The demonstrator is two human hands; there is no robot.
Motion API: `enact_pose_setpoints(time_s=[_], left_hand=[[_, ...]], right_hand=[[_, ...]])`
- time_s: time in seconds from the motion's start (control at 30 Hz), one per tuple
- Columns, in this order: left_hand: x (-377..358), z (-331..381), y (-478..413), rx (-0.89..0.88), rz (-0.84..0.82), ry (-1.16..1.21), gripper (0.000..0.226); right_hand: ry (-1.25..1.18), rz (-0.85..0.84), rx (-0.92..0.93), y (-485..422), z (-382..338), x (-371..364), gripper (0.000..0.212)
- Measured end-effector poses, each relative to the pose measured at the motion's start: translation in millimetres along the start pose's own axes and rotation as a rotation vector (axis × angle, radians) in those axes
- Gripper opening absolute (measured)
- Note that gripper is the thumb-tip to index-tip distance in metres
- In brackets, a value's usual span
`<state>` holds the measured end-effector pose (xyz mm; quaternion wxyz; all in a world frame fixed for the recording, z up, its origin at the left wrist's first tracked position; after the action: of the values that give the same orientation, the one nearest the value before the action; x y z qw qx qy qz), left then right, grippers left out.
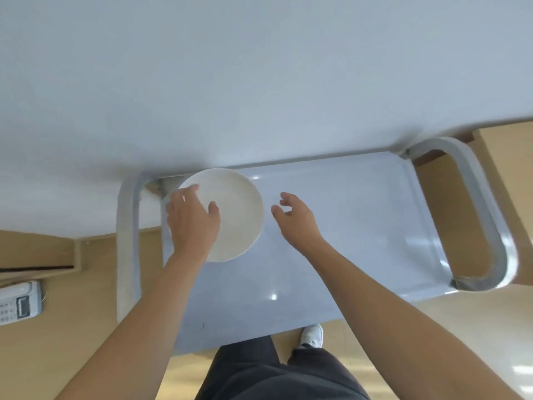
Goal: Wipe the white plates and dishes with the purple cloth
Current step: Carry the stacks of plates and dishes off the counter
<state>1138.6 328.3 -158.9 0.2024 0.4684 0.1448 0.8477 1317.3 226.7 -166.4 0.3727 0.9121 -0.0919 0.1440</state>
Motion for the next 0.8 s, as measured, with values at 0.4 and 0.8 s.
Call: enact_pose_setpoints(time_s=[0.4,0.8], left_hand=[[-178.9,245.1,179.1,-0.746,-0.603,-0.159,0.018],[-408.1,432.9,409.0,-1.258,-0.746,-0.676,0.029]], right_hand=[[-0.178,0.487,0.031,218.5,170.4,210.9,0.016],[-0.049,0.734,-0.330,429.3,432.4,361.5,0.022]])
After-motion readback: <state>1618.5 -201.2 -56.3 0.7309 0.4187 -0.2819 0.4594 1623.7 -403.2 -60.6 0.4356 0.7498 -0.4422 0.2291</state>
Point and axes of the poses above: each hand's wrist, its own y-axis away from the middle knuckle, its own x-axis out of the back of the hand, z = x × y, the point moved 2 cm from there along -y, towards the middle knuckle, and after that the axes turned 14 degrees about -z, right-handed, at the moved point
